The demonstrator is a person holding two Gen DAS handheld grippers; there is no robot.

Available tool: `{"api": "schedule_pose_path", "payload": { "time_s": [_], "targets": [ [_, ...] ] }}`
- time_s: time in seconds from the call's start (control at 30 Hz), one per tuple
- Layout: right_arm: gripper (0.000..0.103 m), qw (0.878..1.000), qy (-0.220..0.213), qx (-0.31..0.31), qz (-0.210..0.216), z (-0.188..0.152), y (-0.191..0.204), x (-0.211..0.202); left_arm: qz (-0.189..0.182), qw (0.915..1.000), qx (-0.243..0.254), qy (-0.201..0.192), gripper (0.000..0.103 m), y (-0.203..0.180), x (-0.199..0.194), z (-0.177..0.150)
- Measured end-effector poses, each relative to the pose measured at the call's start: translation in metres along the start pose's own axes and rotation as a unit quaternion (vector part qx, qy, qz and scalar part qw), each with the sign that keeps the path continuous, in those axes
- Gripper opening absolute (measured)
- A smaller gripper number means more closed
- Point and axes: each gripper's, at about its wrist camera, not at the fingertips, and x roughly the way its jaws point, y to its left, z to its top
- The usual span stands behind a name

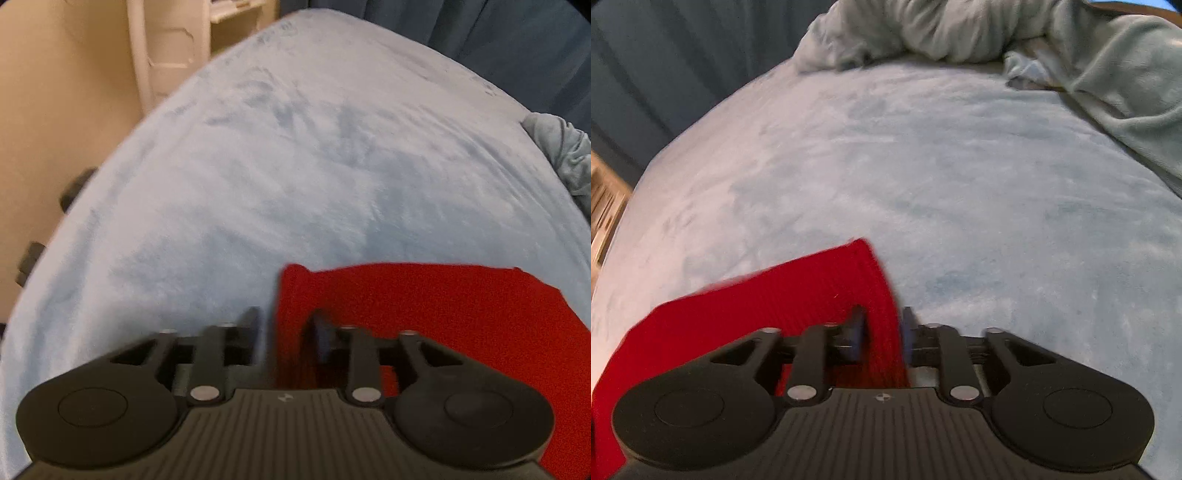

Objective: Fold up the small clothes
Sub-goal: 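Lift the hem with both tools and fold it up over the collar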

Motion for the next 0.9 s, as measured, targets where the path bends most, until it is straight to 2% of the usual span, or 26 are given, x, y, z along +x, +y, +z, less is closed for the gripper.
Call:
{"api": "schedule_pose_path", "payload": {
  "time_s": [0.03, 0.1, 0.2, 0.27, 0.33, 0.37, 0.43, 0.5, 0.57, 0.63, 0.67, 0.7, 0.77, 0.87, 0.9],
  "targets": [
    [0.036, 1.000, -0.002, 0.021, 0.005, 0.001, -0.005, -0.001, 0.011, 0.9999, 0.006, -0.008, 0.068, 0.005, 0.000, -0.002],
    [0.038, 0.996, 0.008, 0.084, 0.040, 0.002, -0.026, 0.000, 0.026, 0.9991, 0.022, -0.024, 0.078, 0.011, -0.006, -0.004],
    [0.043, 0.986, 0.029, 0.150, 0.068, 0.000, -0.050, -0.001, 0.029, 0.9982, 0.034, -0.040, 0.082, 0.017, -0.024, -0.010],
    [0.049, 0.978, 0.038, 0.190, 0.080, -0.002, -0.060, -0.008, 0.040, 0.9960, 0.046, -0.065, 0.089, 0.018, -0.046, -0.015],
    [0.049, 0.970, 0.041, 0.227, 0.077, -0.005, -0.070, -0.022, 0.055, 0.9937, 0.044, -0.087, 0.093, 0.024, -0.069, -0.020],
    [0.049, 0.970, 0.035, 0.230, 0.067, -0.007, -0.072, -0.033, 0.054, 0.9936, 0.041, -0.091, 0.093, 0.026, -0.079, -0.023],
    [0.050, 0.977, 0.019, 0.207, 0.034, -0.010, -0.072, -0.052, 0.037, 0.9947, 0.035, -0.089, 0.095, 0.027, -0.098, -0.033],
    [0.050, 0.988, -0.017, 0.151, 0.018, -0.016, -0.062, -0.079, 0.029, 0.9950, 0.043, -0.085, 0.098, 0.021, -0.112, -0.045],
    [0.049, 0.995, -0.045, 0.078, 0.032, -0.031, -0.044, -0.108, 0.017, 0.9942, 0.059, -0.088, 0.101, 0.010, -0.128, -0.062],
    [0.040, 0.996, -0.061, 0.002, 0.067, -0.051, -0.022, -0.130, 0.010, 0.9934, 0.076, -0.085, 0.102, -0.002, -0.137, -0.083],
    [0.040, 0.994, -0.067, -0.035, 0.076, -0.063, -0.011, -0.140, 0.007, 0.9933, 0.083, -0.080, 0.103, -0.007, -0.138, -0.092],
    [0.040, 0.992, -0.067, -0.072, 0.081, -0.077, 0.001, -0.147, 0.007, 0.9933, 0.089, -0.074, 0.103, -0.012, -0.136, -0.102],
    [0.040, 0.989, -0.052, -0.105, 0.086, -0.096, 0.012, -0.148, 0.023, 0.9934, 0.099, -0.052, 0.103, -0.017, -0.124, -0.118],
    [0.038, 0.991, -0.009, -0.130, 0.037, -0.120, 0.011, -0.130, 0.070, 0.9886, 0.132, -0.016, 0.103, -0.014, -0.095, -0.139],
    [0.028, 0.991, -0.006, -0.134, 0.014, -0.125, 0.004, -0.125, 0.055, 0.9913, 0.119, -0.003, 0.103, -0.006, -0.093, -0.140]
  ]
}}
